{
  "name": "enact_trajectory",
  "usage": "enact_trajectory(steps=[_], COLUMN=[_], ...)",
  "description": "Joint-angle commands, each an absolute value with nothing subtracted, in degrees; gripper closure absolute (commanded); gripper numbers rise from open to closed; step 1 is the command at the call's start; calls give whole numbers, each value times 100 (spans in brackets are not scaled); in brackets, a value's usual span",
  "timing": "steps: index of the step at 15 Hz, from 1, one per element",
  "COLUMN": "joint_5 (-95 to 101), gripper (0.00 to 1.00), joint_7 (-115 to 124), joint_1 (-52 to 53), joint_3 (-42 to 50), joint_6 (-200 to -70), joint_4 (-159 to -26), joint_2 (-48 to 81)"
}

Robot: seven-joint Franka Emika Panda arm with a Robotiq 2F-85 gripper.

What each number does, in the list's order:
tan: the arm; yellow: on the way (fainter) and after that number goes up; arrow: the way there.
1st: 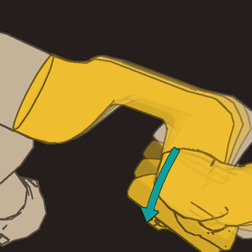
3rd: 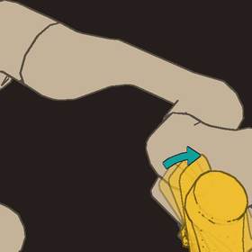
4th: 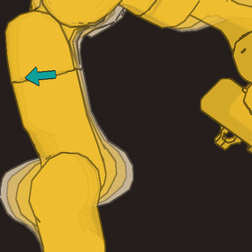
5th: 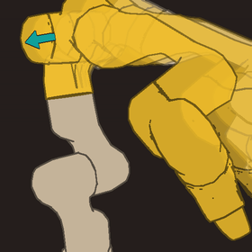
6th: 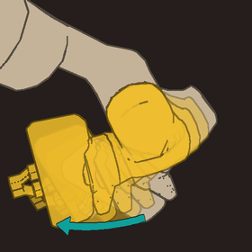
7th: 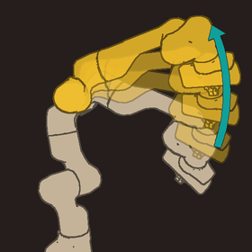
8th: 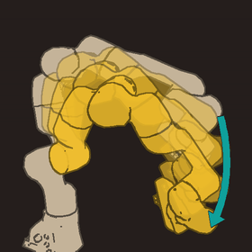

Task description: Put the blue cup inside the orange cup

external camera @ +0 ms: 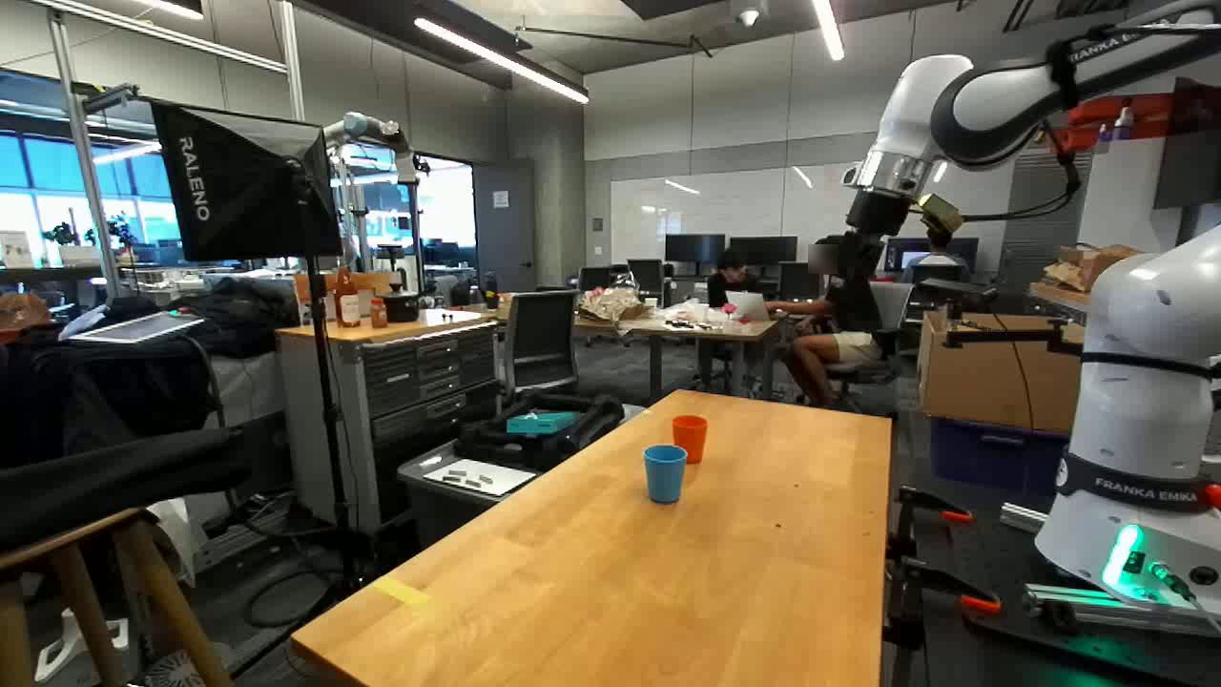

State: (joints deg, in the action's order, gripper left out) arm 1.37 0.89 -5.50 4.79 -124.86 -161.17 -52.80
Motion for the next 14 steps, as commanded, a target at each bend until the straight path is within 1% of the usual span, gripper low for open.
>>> enact_trajectory(steps=[1,10,14], joint_5=[113,90,-89], gripper=[0,0,0], joint_7=[69,49,406], joint_1=[-574,-522,-158], joint_3=[457,444,-40], joint_6=[-12439,-12460,-13040], joint_4=[-16136,-16167,-16017], joint_2=[-5261,-5141,-4259])
